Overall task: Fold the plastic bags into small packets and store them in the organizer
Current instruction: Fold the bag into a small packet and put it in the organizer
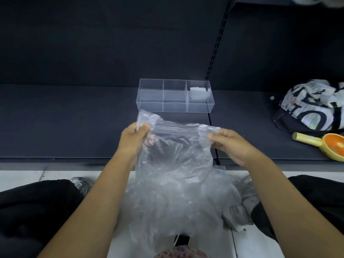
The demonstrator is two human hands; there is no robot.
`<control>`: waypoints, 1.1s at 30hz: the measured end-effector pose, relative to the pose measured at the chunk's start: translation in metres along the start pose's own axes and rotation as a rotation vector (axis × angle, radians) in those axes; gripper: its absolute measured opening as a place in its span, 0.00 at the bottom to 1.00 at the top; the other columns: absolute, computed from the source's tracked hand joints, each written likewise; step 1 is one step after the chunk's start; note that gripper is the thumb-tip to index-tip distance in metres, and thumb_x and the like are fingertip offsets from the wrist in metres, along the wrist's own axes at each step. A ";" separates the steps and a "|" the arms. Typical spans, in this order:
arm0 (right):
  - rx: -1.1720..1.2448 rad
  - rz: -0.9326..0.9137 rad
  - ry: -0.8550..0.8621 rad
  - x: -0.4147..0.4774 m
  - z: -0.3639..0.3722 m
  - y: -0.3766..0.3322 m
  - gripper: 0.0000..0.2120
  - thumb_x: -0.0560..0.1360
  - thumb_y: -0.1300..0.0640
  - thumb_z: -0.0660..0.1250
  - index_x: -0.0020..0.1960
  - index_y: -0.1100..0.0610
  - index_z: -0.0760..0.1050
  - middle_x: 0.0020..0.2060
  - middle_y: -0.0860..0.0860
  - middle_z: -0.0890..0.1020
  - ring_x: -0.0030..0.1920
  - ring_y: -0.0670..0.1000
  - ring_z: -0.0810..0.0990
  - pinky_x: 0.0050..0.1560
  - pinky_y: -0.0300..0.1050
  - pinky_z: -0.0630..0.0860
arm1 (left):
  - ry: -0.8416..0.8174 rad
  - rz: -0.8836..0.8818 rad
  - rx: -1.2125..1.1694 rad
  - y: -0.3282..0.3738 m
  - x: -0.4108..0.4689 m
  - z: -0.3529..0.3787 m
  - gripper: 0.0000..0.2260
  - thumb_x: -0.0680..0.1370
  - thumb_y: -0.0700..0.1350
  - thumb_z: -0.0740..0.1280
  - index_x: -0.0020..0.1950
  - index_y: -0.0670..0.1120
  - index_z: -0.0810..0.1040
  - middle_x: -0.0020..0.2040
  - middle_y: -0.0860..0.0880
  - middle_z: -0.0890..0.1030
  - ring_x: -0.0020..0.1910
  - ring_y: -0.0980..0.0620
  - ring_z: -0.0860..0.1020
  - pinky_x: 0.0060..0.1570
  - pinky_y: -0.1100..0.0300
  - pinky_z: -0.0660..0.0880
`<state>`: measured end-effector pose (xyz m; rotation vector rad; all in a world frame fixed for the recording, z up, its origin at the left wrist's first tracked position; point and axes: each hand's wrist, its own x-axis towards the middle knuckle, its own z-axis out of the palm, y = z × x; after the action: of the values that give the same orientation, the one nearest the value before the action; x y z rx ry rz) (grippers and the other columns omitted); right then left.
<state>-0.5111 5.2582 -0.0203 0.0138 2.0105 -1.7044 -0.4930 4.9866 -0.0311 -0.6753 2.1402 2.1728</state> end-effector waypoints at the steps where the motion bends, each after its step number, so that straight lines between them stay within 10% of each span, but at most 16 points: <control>1: 0.048 -0.015 0.053 0.001 0.000 0.001 0.07 0.79 0.57 0.64 0.43 0.55 0.79 0.38 0.46 0.83 0.43 0.44 0.81 0.54 0.41 0.74 | 0.032 -0.033 0.002 -0.004 0.002 -0.001 0.11 0.78 0.49 0.67 0.40 0.43 0.75 0.32 0.46 0.79 0.33 0.49 0.77 0.44 0.54 0.75; 4: 0.086 -0.049 0.202 0.010 0.009 0.003 0.11 0.80 0.58 0.62 0.39 0.55 0.73 0.27 0.43 0.75 0.29 0.39 0.74 0.44 0.39 0.73 | 0.082 -0.117 0.076 -0.013 0.007 0.002 0.11 0.78 0.50 0.67 0.43 0.43 0.76 0.38 0.46 0.82 0.40 0.48 0.79 0.46 0.52 0.75; 7: 0.003 -0.103 0.227 0.019 0.020 0.001 0.09 0.80 0.58 0.63 0.41 0.55 0.74 0.27 0.45 0.73 0.26 0.39 0.70 0.34 0.34 0.70 | 0.193 0.057 0.520 -0.014 0.011 0.006 0.26 0.74 0.56 0.70 0.67 0.44 0.70 0.66 0.43 0.72 0.64 0.44 0.72 0.63 0.47 0.69; 10: -0.009 -0.137 0.145 0.031 0.032 -0.008 0.07 0.79 0.59 0.65 0.42 0.57 0.76 0.29 0.49 0.76 0.27 0.40 0.73 0.30 0.34 0.70 | -0.091 0.352 0.673 0.001 0.012 0.023 0.37 0.70 0.61 0.72 0.75 0.52 0.62 0.74 0.50 0.64 0.73 0.50 0.60 0.71 0.50 0.59; 13: -0.019 -0.144 0.036 0.044 0.038 -0.020 0.07 0.78 0.60 0.66 0.41 0.57 0.77 0.28 0.46 0.79 0.28 0.41 0.74 0.33 0.33 0.72 | -0.432 0.281 0.523 0.015 0.021 0.046 0.20 0.71 0.53 0.74 0.61 0.50 0.79 0.58 0.53 0.81 0.56 0.61 0.76 0.58 0.60 0.71; 20: -0.045 0.005 -0.002 0.048 -0.008 0.000 0.19 0.74 0.37 0.60 0.61 0.44 0.72 0.58 0.43 0.79 0.56 0.38 0.78 0.51 0.34 0.72 | -0.110 0.049 0.186 0.005 0.076 0.045 0.09 0.74 0.47 0.72 0.44 0.41 0.82 0.39 0.49 0.83 0.38 0.54 0.78 0.44 0.60 0.74; 25: 0.089 0.048 -0.245 0.048 -0.028 0.033 0.25 0.74 0.48 0.68 0.69 0.42 0.65 0.66 0.46 0.74 0.64 0.48 0.75 0.64 0.47 0.72 | 0.014 -0.042 0.264 -0.018 0.106 0.033 0.12 0.74 0.50 0.72 0.40 0.42 0.82 0.35 0.48 0.81 0.34 0.54 0.76 0.37 0.62 0.72; 33: -0.071 0.121 -0.009 0.103 -0.017 0.063 0.05 0.72 0.63 0.72 0.39 0.57 0.79 0.36 0.50 0.82 0.42 0.49 0.80 0.48 0.39 0.79 | 0.172 -0.186 0.172 -0.041 0.141 0.026 0.12 0.76 0.49 0.70 0.34 0.48 0.78 0.32 0.50 0.78 0.32 0.54 0.74 0.31 0.64 0.70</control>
<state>-0.5873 5.2556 -0.1161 0.1014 2.0201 -1.5553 -0.6155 4.9742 -0.1144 -1.0337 2.2073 1.8751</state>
